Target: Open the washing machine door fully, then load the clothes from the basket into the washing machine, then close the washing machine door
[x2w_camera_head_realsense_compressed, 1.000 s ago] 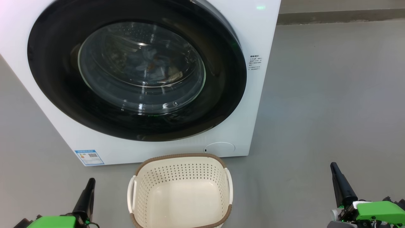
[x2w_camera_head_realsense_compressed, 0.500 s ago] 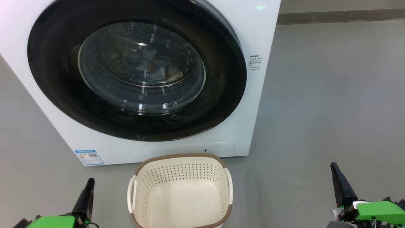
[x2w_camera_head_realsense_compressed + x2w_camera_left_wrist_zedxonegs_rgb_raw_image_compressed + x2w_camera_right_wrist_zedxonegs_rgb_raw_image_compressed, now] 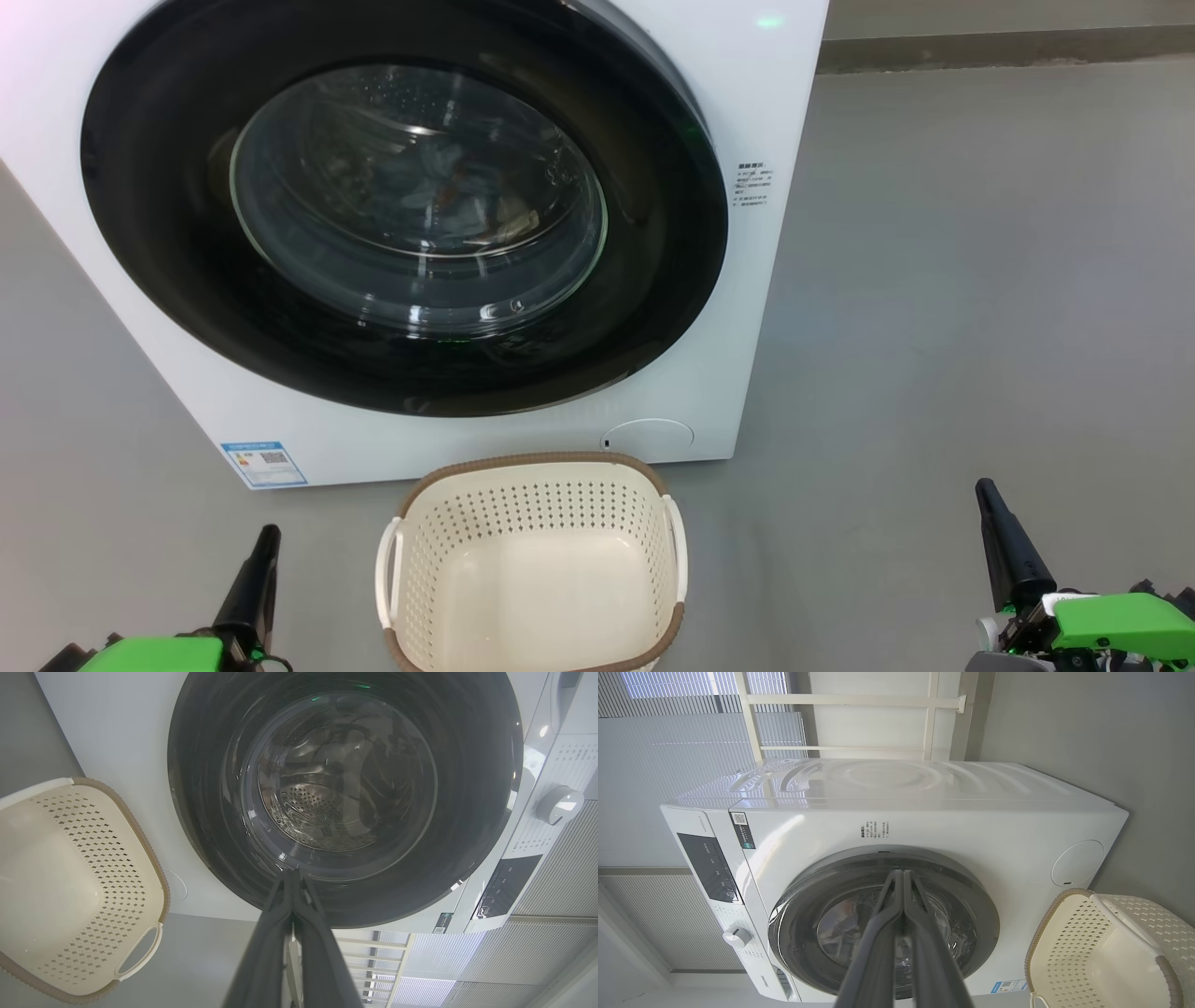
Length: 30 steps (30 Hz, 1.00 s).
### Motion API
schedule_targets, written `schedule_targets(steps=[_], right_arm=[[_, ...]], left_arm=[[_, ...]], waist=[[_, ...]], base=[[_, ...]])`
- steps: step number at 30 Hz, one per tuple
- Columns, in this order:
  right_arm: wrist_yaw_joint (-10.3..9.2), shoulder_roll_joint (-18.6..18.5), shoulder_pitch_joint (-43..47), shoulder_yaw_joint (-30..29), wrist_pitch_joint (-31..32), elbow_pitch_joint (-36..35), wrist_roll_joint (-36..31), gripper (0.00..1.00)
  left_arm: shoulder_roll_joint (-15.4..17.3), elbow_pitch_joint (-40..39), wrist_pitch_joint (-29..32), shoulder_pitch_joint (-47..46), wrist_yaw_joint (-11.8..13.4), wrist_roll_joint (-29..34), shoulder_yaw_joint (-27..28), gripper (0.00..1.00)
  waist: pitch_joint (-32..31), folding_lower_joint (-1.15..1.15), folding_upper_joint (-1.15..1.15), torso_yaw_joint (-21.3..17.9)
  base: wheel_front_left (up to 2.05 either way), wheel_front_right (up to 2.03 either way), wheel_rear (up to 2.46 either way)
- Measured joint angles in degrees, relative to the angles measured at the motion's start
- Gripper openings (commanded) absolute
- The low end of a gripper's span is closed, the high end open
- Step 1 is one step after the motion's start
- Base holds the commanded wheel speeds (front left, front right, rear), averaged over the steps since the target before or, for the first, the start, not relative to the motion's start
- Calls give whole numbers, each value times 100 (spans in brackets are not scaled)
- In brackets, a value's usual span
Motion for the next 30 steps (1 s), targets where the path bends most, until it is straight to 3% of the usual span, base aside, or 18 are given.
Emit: schedule_targets(steps=[30], right_arm=[[0,13,0,-25,18,0,-2,0]], left_arm=[[-8,1,10,-1,0,4,14,0]], waist=[[0,0,0,0]], base=[[0,0,0]])
